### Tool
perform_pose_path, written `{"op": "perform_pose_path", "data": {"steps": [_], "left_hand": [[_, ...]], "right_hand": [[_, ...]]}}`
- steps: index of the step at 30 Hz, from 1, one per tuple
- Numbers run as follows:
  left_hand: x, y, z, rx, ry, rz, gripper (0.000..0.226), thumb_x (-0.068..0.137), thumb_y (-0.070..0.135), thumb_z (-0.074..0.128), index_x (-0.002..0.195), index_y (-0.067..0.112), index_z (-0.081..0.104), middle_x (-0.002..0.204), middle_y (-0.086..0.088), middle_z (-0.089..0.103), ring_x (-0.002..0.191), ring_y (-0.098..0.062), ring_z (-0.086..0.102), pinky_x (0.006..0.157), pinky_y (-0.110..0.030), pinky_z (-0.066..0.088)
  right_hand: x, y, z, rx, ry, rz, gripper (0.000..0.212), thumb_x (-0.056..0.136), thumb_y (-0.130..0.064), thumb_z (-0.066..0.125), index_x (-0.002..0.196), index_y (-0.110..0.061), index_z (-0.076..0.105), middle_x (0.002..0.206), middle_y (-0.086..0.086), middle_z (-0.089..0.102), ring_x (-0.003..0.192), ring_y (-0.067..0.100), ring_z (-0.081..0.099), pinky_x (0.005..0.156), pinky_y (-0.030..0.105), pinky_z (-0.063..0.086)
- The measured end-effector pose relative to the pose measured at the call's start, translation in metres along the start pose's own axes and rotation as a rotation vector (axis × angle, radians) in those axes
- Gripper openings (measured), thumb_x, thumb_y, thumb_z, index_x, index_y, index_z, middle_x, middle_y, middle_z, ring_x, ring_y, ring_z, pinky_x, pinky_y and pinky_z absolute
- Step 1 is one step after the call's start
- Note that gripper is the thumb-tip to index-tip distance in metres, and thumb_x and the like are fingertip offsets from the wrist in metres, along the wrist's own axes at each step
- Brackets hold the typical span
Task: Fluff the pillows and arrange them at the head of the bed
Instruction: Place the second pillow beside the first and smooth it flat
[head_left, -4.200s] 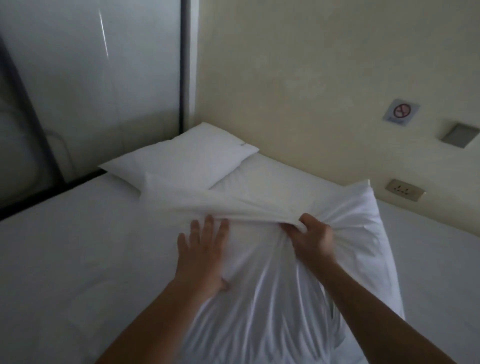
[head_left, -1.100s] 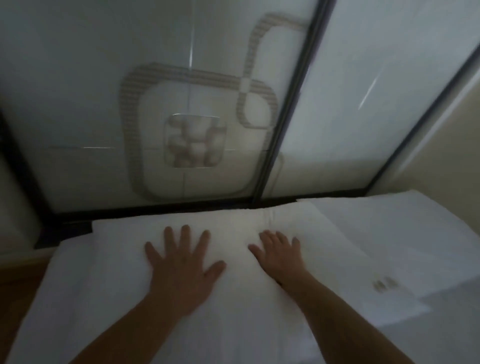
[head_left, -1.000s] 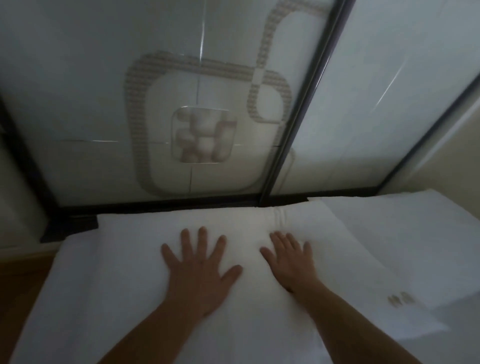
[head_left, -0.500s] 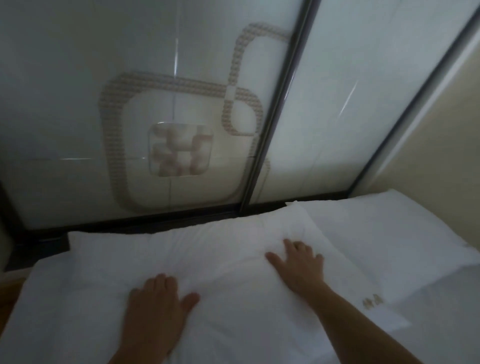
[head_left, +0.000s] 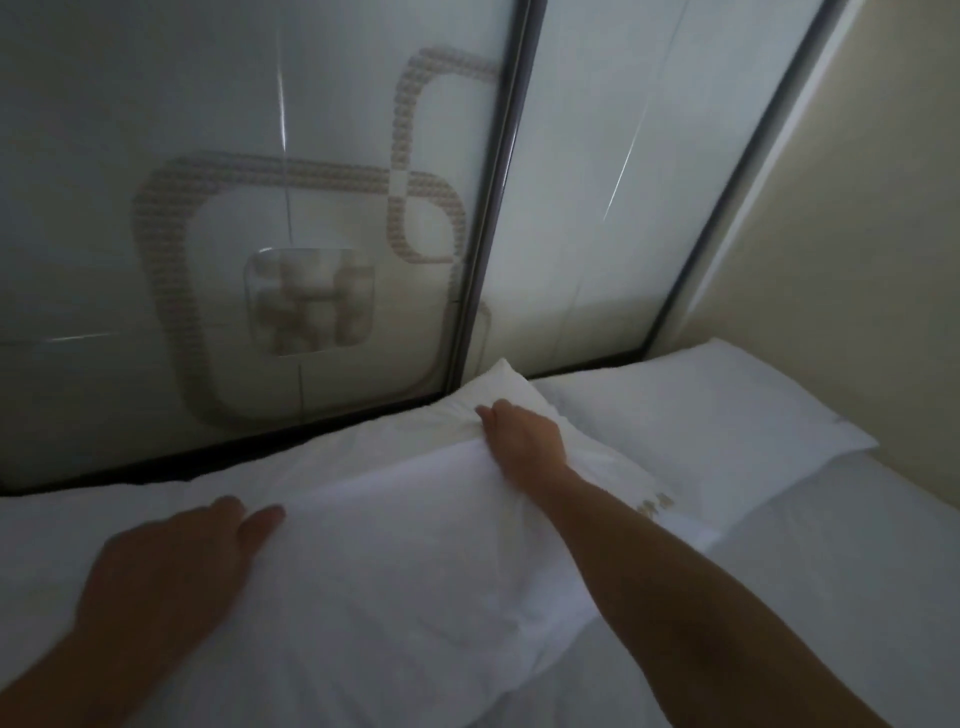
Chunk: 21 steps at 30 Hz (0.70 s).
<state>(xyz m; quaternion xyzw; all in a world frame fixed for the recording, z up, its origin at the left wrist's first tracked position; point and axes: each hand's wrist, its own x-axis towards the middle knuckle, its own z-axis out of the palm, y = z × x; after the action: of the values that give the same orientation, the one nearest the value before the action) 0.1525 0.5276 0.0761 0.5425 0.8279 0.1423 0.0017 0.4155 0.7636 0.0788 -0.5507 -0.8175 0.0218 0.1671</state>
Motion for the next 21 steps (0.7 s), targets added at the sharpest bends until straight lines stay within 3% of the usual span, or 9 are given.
{"op": "perform_pose_path", "data": {"steps": [6, 12, 16, 19, 21], "left_hand": [[-0.031, 0.010, 0.008, 0.028, 0.046, -0.029, 0.045, 0.089, 0.064, 0.027, 0.088, 0.026, 0.050, 0.090, 0.001, 0.068, 0.094, -0.022, 0.065, 0.079, -0.034, 0.047], [-0.001, 0.036, -0.007, 0.040, 0.201, 0.148, 0.054, 0.083, 0.061, 0.023, 0.064, 0.016, 0.047, 0.054, -0.007, 0.056, 0.055, -0.033, 0.062, 0.051, -0.037, 0.044], [0.010, 0.056, 0.037, 0.005, -0.062, 0.085, 0.050, 0.089, 0.065, 0.019, 0.075, 0.025, 0.044, 0.067, 0.004, 0.055, 0.077, -0.023, 0.063, 0.068, -0.034, 0.046], [0.014, 0.060, 0.065, 0.002, -0.156, 0.050, 0.057, 0.082, 0.071, 0.013, 0.095, 0.029, 0.049, 0.096, 0.005, 0.065, 0.097, -0.019, 0.062, 0.081, -0.034, 0.048], [0.015, 0.057, 0.076, -0.010, -0.181, 0.003, 0.062, 0.078, 0.074, 0.008, 0.097, 0.030, 0.047, 0.104, 0.004, 0.065, 0.100, -0.020, 0.061, 0.084, -0.036, 0.047]], "right_hand": [[-0.014, 0.010, 0.020, 0.019, -0.023, -0.035, 0.037, 0.096, -0.053, 0.022, 0.080, -0.026, 0.043, 0.073, 0.000, 0.055, 0.076, 0.028, 0.060, 0.067, 0.035, 0.035], [0.006, 0.041, 0.006, 0.020, 0.144, 0.002, 0.046, 0.094, -0.056, 0.015, 0.072, -0.025, 0.041, 0.069, 0.003, 0.058, 0.068, 0.028, 0.059, 0.062, 0.036, 0.038], [0.005, 0.085, 0.027, -0.032, 0.009, 0.023, 0.045, 0.093, -0.058, 0.017, 0.078, -0.027, 0.046, 0.087, 0.008, 0.066, 0.081, 0.029, 0.060, 0.069, 0.037, 0.037], [-0.010, 0.097, 0.068, -0.013, -0.054, 0.056, 0.050, 0.090, -0.062, 0.013, 0.074, -0.028, 0.045, 0.087, 0.005, 0.067, 0.082, 0.028, 0.061, 0.069, 0.037, 0.036], [-0.008, 0.092, 0.081, 0.027, -0.087, 0.078, 0.050, 0.088, -0.065, 0.013, 0.071, -0.029, 0.044, 0.087, 0.003, 0.067, 0.082, 0.028, 0.061, 0.067, 0.037, 0.035]]}}
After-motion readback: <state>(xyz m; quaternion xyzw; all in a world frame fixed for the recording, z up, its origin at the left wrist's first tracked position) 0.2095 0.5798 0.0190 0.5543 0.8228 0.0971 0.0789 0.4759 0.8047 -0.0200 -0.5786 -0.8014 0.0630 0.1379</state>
